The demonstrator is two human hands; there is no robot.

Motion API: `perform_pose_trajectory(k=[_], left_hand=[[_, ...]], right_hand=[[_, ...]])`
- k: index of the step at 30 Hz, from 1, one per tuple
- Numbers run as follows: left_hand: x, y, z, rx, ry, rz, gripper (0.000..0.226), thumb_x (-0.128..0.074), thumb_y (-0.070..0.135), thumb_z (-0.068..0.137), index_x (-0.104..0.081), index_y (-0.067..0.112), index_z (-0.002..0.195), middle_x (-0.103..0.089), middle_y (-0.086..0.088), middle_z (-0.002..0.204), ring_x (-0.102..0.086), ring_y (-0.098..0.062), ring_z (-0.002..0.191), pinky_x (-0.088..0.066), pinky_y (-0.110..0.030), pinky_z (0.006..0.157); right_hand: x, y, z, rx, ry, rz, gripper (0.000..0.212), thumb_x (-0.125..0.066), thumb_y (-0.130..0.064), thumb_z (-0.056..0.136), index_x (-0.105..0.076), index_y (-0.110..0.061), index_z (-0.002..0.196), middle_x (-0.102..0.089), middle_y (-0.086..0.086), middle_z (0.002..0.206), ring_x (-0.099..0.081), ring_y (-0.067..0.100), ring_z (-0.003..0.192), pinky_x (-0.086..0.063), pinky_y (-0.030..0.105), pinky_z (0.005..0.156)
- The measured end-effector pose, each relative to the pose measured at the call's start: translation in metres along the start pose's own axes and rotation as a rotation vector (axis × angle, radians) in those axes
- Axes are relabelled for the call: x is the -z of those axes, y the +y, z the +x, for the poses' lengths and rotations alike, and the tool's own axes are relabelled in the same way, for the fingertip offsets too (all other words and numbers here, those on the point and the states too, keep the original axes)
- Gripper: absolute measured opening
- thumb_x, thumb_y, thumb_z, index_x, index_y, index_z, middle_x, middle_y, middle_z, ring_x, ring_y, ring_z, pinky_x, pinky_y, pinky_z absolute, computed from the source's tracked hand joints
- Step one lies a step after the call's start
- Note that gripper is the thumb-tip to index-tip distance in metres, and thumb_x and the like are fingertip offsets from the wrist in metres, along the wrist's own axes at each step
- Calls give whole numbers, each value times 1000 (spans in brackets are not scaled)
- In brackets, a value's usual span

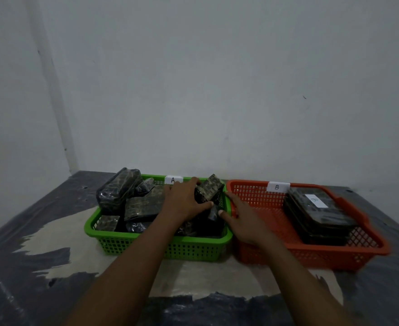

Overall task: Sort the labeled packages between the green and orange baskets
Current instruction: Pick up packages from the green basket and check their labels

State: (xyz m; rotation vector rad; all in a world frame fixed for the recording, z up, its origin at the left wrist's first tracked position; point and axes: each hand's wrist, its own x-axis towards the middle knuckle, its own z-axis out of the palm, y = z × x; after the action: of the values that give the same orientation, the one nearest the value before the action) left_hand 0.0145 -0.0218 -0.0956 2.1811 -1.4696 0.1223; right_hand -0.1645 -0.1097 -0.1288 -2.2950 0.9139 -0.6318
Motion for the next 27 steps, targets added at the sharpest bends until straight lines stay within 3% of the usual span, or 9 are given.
perform_pose_trajectory(k=[4, 8, 11, 14, 16, 18, 19, 22, 27], left_hand=[[1, -2, 1, -35, 127, -48, 67, -61, 56, 88, -46, 19, 142, -70, -2, 116, -64, -25, 108, -38, -52, 108], [16, -4, -1, -60, 191, -175, 55, -54, 47, 97, -46, 13, 139, -68, -9, 109, -64, -28, 95, -48, -48, 93], [26, -8, -7, -118, 218, -302, 33, -45, 39, 103, -53, 10, 116, -60, -7, 87, -55, -22, 72, -40, -34, 64], [37, -11, -8, -70, 223, -416, 34, -36, 32, 106, -47, 12, 81, -48, -8, 70, -41, -19, 61, -30, -35, 58], [46, -12, -6, 11, 174, -416, 38, -29, 33, 107, -33, 14, 74, -39, -7, 64, -34, -18, 57, -26, -32, 55], [54, -13, -4, 151, 76, -507, 37, -25, 38, 106, -31, 14, 78, -38, -9, 62, -33, -20, 54, -28, -30, 54], [56, -15, -4, 242, 27, -604, 39, -25, 42, 104, -32, 14, 78, -40, -8, 59, -33, -20, 51, -29, -28, 52], [64, -19, -8, 470, -148, -883, 40, -29, 49, 94, -37, 12, 80, -44, -1, 44, -28, -15, 38, -25, -23, 44], [72, -24, -14, 526, -281, -921, 52, -28, 47, 94, -52, 2, 86, -51, -10, 50, -23, -15, 35, -22, -19, 40]], right_hand=[[-1, -1, -2, -21, -1, -9, 66, -55, -48, 98, -26, -35, 156, -44, 10, 138, -51, 26, 123, -43, 33, 103], [2, -5, -3, -13, -9, 20, 65, -55, -48, 98, -28, -33, 155, -42, 8, 143, -47, 25, 130, -39, 30, 104], [5, -10, -5, -10, 27, 76, 60, -57, -42, 98, -38, -23, 152, -44, 9, 146, -46, 23, 133, -38, 35, 112], [10, -15, -7, -67, 62, 218, 48, -57, -38, 99, -50, -19, 143, -52, 6, 141, -51, 19, 126, -42, 33, 107], [14, -17, -8, -98, 70, 333, 39, -57, -34, 100, -57, -18, 135, -59, 3, 134, -58, 12, 114, -48, 20, 91], [16, -17, -9, -107, 68, 413, 34, -56, -31, 101, -61, -17, 131, -64, 1, 127, -59, 0, 101, -45, 5, 72], [16, -18, -9, -114, 64, 442, 33, -55, -30, 101, -61, -17, 131, -65, 0, 125, -58, -3, 98, -44, 5, 68], [16, -19, -10, -119, 93, 460, 31, -54, -30, 102, -63, -17, 128, -65, -2, 121, -57, -4, 96, -43, 9, 70], [18, -20, -9, -53, 193, 368, 26, -54, -26, 103, -67, -15, 122, -66, -2, 117, -58, 7, 103, -38, 1, 71]])
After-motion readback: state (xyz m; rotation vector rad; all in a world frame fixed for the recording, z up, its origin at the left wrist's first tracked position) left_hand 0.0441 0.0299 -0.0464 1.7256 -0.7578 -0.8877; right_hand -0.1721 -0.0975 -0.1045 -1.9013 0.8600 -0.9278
